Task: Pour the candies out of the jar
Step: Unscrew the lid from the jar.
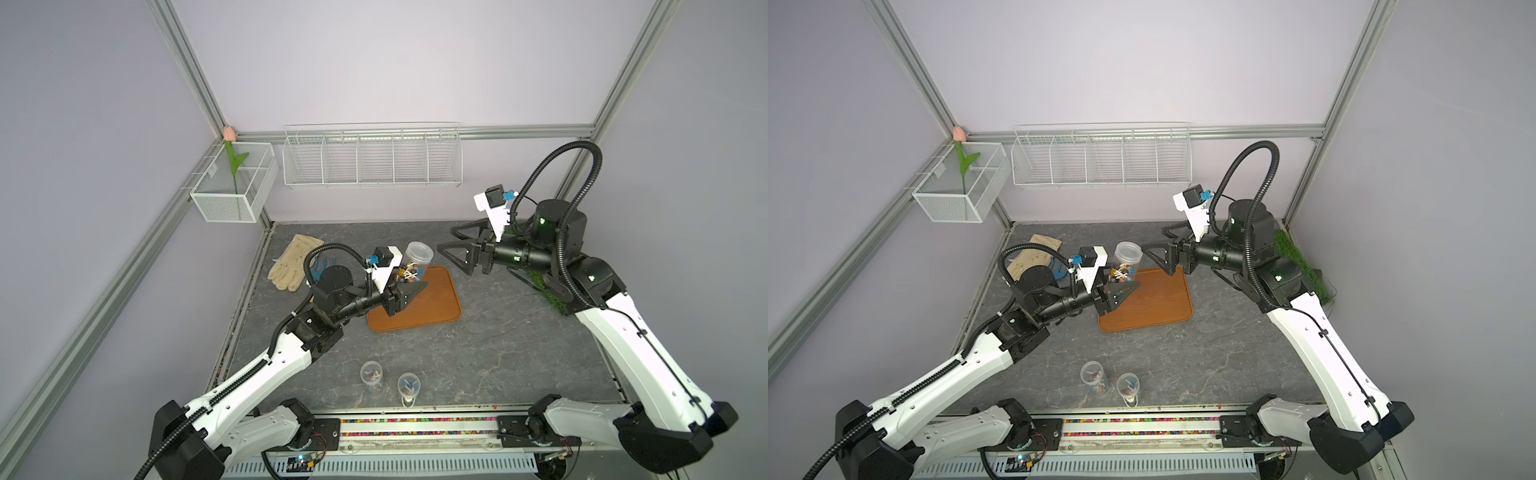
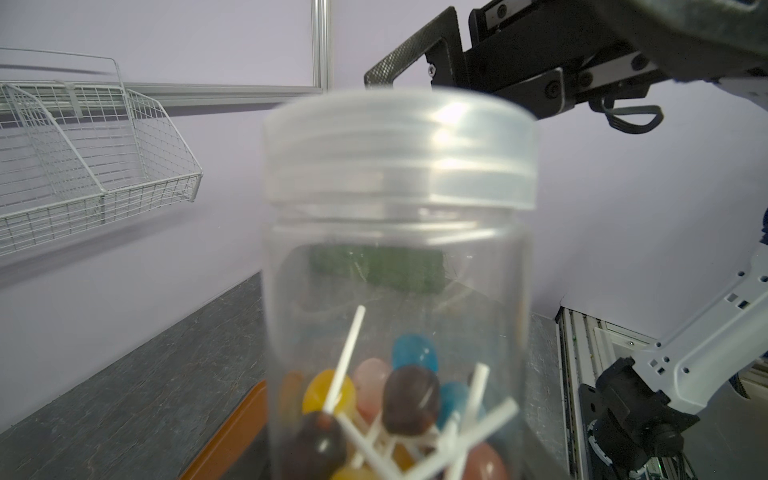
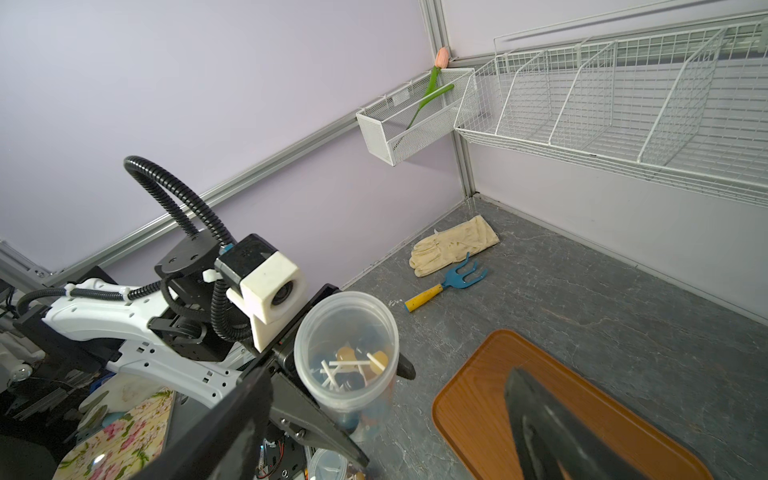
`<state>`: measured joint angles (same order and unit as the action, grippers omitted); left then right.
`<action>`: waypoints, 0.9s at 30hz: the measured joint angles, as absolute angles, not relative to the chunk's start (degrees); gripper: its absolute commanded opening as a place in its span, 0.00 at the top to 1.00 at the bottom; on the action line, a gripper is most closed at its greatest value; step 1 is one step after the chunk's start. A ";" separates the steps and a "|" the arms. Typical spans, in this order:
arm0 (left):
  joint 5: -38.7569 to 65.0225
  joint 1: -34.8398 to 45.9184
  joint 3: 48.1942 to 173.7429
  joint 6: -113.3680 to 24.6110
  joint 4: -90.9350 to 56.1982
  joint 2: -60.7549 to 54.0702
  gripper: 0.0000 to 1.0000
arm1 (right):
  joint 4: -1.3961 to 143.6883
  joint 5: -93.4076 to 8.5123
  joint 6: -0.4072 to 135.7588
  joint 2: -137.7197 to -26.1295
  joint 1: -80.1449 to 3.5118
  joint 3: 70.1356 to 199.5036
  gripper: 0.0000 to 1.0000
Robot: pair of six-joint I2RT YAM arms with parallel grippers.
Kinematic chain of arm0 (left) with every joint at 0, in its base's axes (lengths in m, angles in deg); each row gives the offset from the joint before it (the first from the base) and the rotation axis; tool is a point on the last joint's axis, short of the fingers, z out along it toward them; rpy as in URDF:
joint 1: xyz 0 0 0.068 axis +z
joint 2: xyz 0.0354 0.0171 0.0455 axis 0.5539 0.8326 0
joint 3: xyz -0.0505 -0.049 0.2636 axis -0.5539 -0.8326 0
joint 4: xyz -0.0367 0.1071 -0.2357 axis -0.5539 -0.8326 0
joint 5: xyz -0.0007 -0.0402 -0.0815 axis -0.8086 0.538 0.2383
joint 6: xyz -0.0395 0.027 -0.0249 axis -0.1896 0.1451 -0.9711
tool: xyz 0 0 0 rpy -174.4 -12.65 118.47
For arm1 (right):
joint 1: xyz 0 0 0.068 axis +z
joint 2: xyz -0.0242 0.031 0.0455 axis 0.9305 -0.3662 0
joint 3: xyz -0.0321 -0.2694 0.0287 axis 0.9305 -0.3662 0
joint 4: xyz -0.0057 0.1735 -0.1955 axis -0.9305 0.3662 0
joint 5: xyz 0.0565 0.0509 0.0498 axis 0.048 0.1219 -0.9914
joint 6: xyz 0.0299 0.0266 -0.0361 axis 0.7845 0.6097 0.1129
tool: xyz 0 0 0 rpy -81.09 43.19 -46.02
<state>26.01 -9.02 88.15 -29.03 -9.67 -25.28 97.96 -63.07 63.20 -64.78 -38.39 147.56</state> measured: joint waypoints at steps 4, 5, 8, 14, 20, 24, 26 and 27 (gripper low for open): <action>25.77 -9.02 88.15 -29.03 -9.67 -25.28 0.58 | 97.92 -63.31 63.59 -65.48 -38.39 147.56 0.09; 25.74 -9.02 88.15 -29.03 -9.67 -25.28 0.57 | 97.92 -63.38 63.68 -65.68 -38.37 147.56 0.09; 25.77 -9.02 88.15 -28.98 -9.67 -25.28 0.58 | 97.92 -63.51 64.07 -66.10 -38.37 147.56 0.09; 25.72 -9.02 88.15 -28.35 -9.69 -24.73 0.57 | 97.92 -63.22 65.23 -66.51 -37.69 147.56 0.05; 24.78 -9.02 88.76 -26.97 -11.35 -22.39 0.58 | 97.48 -61.47 68.55 -68.65 -36.25 147.56 0.01; 24.67 -9.02 88.78 -26.89 -11.35 -21.74 0.58 | 96.68 -59.86 70.28 -70.38 -33.97 147.56 0.00; 24.56 -9.02 88.78 -26.89 -10.94 -21.74 0.58 | 96.72 -58.72 70.45 -70.97 -32.71 147.60 0.00; 24.45 -9.02 88.78 -26.89 -10.70 -21.74 0.58 | 96.78 -58.24 70.48 -71.28 -32.20 147.63 0.01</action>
<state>24.45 -9.02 88.78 -26.89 -10.70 -21.74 96.78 -58.24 70.48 -71.28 -32.20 147.63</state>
